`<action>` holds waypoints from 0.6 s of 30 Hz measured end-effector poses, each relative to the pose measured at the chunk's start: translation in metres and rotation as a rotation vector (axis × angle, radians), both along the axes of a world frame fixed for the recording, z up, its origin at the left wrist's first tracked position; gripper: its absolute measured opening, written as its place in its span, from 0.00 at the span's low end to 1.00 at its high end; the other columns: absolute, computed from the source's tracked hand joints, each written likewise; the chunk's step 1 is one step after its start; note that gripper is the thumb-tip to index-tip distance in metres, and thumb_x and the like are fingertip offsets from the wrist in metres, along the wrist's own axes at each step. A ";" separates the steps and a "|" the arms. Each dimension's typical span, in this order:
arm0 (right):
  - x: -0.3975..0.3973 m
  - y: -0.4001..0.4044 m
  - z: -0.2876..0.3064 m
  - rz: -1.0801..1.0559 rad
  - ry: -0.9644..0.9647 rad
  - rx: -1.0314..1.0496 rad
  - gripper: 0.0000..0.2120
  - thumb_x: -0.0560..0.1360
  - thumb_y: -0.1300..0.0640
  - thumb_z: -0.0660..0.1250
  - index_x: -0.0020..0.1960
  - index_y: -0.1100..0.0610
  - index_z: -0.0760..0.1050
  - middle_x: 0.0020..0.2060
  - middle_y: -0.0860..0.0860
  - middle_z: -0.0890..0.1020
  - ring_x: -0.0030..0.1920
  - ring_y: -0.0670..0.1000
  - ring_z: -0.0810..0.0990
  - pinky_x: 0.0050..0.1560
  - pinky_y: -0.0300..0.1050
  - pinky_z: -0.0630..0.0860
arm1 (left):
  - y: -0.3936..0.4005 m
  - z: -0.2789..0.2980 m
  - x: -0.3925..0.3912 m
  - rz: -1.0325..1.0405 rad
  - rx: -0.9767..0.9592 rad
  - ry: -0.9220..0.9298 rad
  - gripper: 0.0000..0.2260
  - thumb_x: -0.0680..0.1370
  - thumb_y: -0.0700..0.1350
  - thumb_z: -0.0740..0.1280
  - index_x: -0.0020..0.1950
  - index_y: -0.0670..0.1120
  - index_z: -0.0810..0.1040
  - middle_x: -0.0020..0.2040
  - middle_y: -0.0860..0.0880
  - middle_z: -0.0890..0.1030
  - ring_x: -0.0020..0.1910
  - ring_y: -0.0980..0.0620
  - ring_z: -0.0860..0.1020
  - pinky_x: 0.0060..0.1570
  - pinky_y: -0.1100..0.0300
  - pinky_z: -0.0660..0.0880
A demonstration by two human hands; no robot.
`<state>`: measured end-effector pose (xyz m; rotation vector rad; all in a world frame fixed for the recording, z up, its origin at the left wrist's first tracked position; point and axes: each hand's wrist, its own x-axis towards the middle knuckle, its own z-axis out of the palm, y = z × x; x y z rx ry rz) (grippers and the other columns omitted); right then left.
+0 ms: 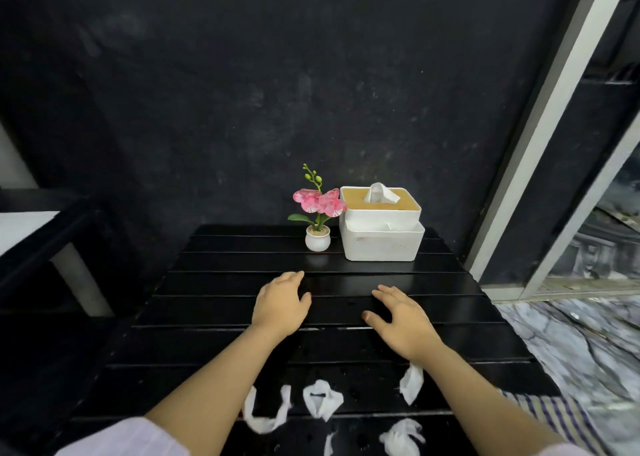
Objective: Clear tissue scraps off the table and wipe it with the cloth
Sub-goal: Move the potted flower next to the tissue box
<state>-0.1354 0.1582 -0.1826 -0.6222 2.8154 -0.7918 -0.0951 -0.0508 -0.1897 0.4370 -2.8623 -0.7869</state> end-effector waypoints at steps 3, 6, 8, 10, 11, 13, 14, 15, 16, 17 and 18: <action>0.010 0.001 0.014 -0.030 -0.083 -0.079 0.23 0.77 0.49 0.59 0.70 0.55 0.64 0.72 0.51 0.64 0.73 0.51 0.59 0.73 0.47 0.56 | -0.010 0.005 0.033 -0.023 -0.076 -0.058 0.22 0.79 0.49 0.58 0.73 0.46 0.63 0.74 0.48 0.65 0.72 0.49 0.64 0.72 0.54 0.61; 0.028 0.011 0.021 -0.033 -0.057 -0.057 0.20 0.78 0.52 0.58 0.69 0.56 0.65 0.71 0.52 0.66 0.71 0.52 0.63 0.72 0.46 0.58 | -0.019 0.010 0.067 -0.015 -0.105 -0.073 0.22 0.80 0.49 0.57 0.73 0.47 0.63 0.74 0.49 0.66 0.72 0.50 0.64 0.72 0.54 0.61; 0.044 0.022 0.024 -0.028 -0.048 -0.016 0.20 0.78 0.54 0.58 0.69 0.56 0.65 0.71 0.52 0.66 0.71 0.52 0.63 0.71 0.46 0.59 | -0.027 0.013 0.092 -0.004 -0.125 -0.058 0.21 0.80 0.48 0.57 0.72 0.47 0.65 0.73 0.49 0.67 0.72 0.50 0.65 0.72 0.54 0.61; 0.062 0.036 0.025 -0.039 -0.047 0.019 0.20 0.78 0.54 0.58 0.69 0.55 0.65 0.71 0.52 0.66 0.71 0.52 0.63 0.71 0.46 0.60 | -0.036 0.017 0.116 0.004 -0.154 -0.042 0.20 0.80 0.47 0.57 0.72 0.48 0.66 0.72 0.49 0.68 0.71 0.50 0.66 0.71 0.54 0.62; 0.072 0.043 0.025 -0.047 -0.042 0.027 0.20 0.78 0.53 0.58 0.69 0.55 0.65 0.71 0.53 0.66 0.71 0.52 0.63 0.71 0.46 0.60 | -0.040 0.019 0.129 0.012 -0.169 -0.044 0.20 0.79 0.47 0.57 0.71 0.48 0.67 0.72 0.49 0.68 0.71 0.50 0.66 0.71 0.54 0.62; 0.091 0.055 0.025 -0.064 -0.018 0.031 0.20 0.78 0.54 0.58 0.68 0.56 0.66 0.71 0.53 0.67 0.71 0.53 0.64 0.71 0.46 0.60 | -0.048 0.022 0.153 0.032 -0.199 -0.063 0.20 0.80 0.47 0.57 0.71 0.48 0.66 0.72 0.49 0.68 0.71 0.50 0.66 0.72 0.54 0.61; 0.101 0.061 0.024 -0.070 -0.004 0.042 0.19 0.78 0.54 0.58 0.68 0.56 0.66 0.71 0.53 0.67 0.71 0.53 0.64 0.71 0.47 0.60 | -0.051 0.022 0.165 0.040 -0.206 -0.073 0.20 0.80 0.47 0.57 0.72 0.48 0.66 0.72 0.49 0.68 0.72 0.50 0.66 0.72 0.54 0.61; 0.109 0.066 0.024 -0.072 0.014 0.059 0.19 0.78 0.55 0.58 0.68 0.56 0.66 0.71 0.53 0.67 0.71 0.53 0.63 0.72 0.48 0.60 | -0.053 0.022 0.177 0.046 -0.208 -0.077 0.20 0.80 0.47 0.57 0.72 0.47 0.66 0.72 0.49 0.68 0.72 0.50 0.66 0.72 0.55 0.61; 0.118 0.071 0.024 -0.077 0.022 0.073 0.19 0.78 0.55 0.58 0.69 0.55 0.65 0.71 0.53 0.66 0.72 0.53 0.62 0.72 0.49 0.59 | -0.053 0.022 0.188 0.051 -0.209 -0.080 0.20 0.80 0.47 0.57 0.72 0.47 0.66 0.73 0.49 0.68 0.72 0.50 0.66 0.72 0.55 0.61; 0.126 0.077 0.024 -0.086 0.029 0.082 0.20 0.78 0.56 0.57 0.69 0.55 0.65 0.71 0.53 0.66 0.72 0.54 0.61 0.73 0.50 0.58 | -0.054 0.022 0.200 0.056 -0.207 -0.082 0.20 0.80 0.47 0.57 0.72 0.47 0.66 0.73 0.49 0.68 0.72 0.50 0.66 0.72 0.54 0.61; 0.133 0.083 0.023 -0.101 0.038 0.090 0.20 0.77 0.56 0.57 0.69 0.55 0.65 0.72 0.53 0.65 0.73 0.53 0.60 0.73 0.51 0.57 | -0.054 0.023 0.211 0.061 -0.206 -0.080 0.20 0.80 0.47 0.57 0.72 0.47 0.66 0.73 0.49 0.68 0.72 0.50 0.66 0.72 0.54 0.61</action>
